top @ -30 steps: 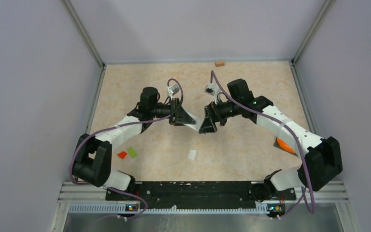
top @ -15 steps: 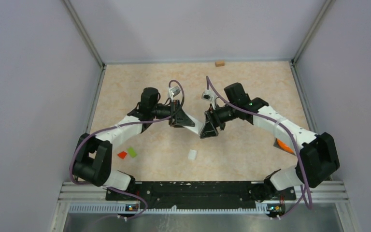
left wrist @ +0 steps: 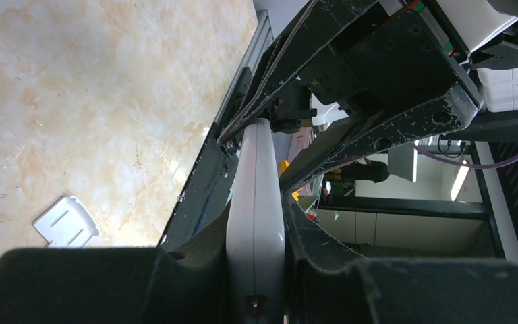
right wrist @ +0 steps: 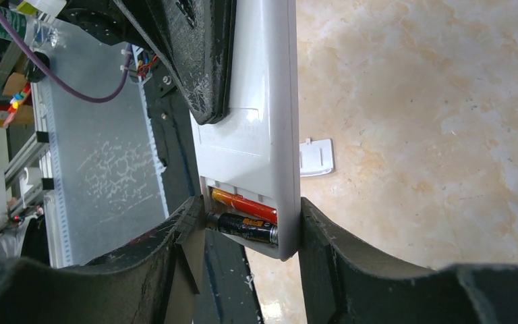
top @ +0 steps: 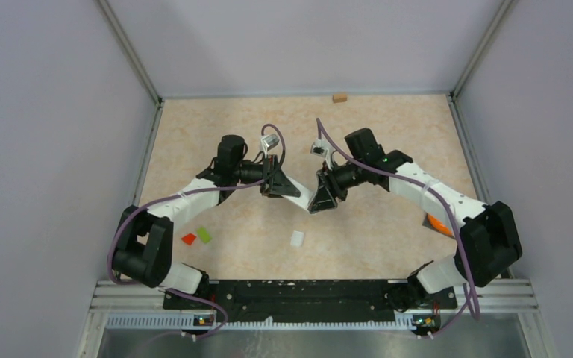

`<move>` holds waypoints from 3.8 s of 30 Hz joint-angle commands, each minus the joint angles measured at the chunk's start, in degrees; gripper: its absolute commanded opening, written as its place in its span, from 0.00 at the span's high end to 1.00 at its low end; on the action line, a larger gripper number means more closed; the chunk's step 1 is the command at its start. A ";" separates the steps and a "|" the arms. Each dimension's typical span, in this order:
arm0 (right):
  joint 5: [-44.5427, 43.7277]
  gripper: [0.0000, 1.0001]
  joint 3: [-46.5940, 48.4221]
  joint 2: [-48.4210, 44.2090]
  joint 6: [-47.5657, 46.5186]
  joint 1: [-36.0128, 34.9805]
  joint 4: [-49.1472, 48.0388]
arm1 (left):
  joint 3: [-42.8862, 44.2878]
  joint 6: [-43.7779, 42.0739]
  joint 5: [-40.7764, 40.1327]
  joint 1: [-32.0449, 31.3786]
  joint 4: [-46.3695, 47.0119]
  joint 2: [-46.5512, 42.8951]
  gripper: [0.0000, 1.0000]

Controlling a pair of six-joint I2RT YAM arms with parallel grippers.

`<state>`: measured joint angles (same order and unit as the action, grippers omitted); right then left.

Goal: Load the batteries into the remote control
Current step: Load the battery into the remote control.

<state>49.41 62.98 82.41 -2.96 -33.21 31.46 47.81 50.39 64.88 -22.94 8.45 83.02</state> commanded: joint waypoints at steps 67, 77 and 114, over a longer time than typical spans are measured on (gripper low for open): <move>5.34 0.54 -0.97 -0.85 -4.95 -0.45 -4.96 | 1.88 -0.24 -0.82 -0.07 1.84 -2.69 1.00; 10.34 0.76 -0.03 -0.63 -5.46 -0.45 -4.27 | 2.13 -0.99 0.90 -0.09 1.39 -3.34 1.00; 17.27 0.06 -7.99 -9.81 0.19 4.42 -16.87 | 0.92 1.19 5.57 -0.08 7.75 -7.00 1.00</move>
<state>63.24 55.92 76.73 -1.52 -29.32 19.73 47.64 51.29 68.79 -22.92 13.47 76.51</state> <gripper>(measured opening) 0.934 0.258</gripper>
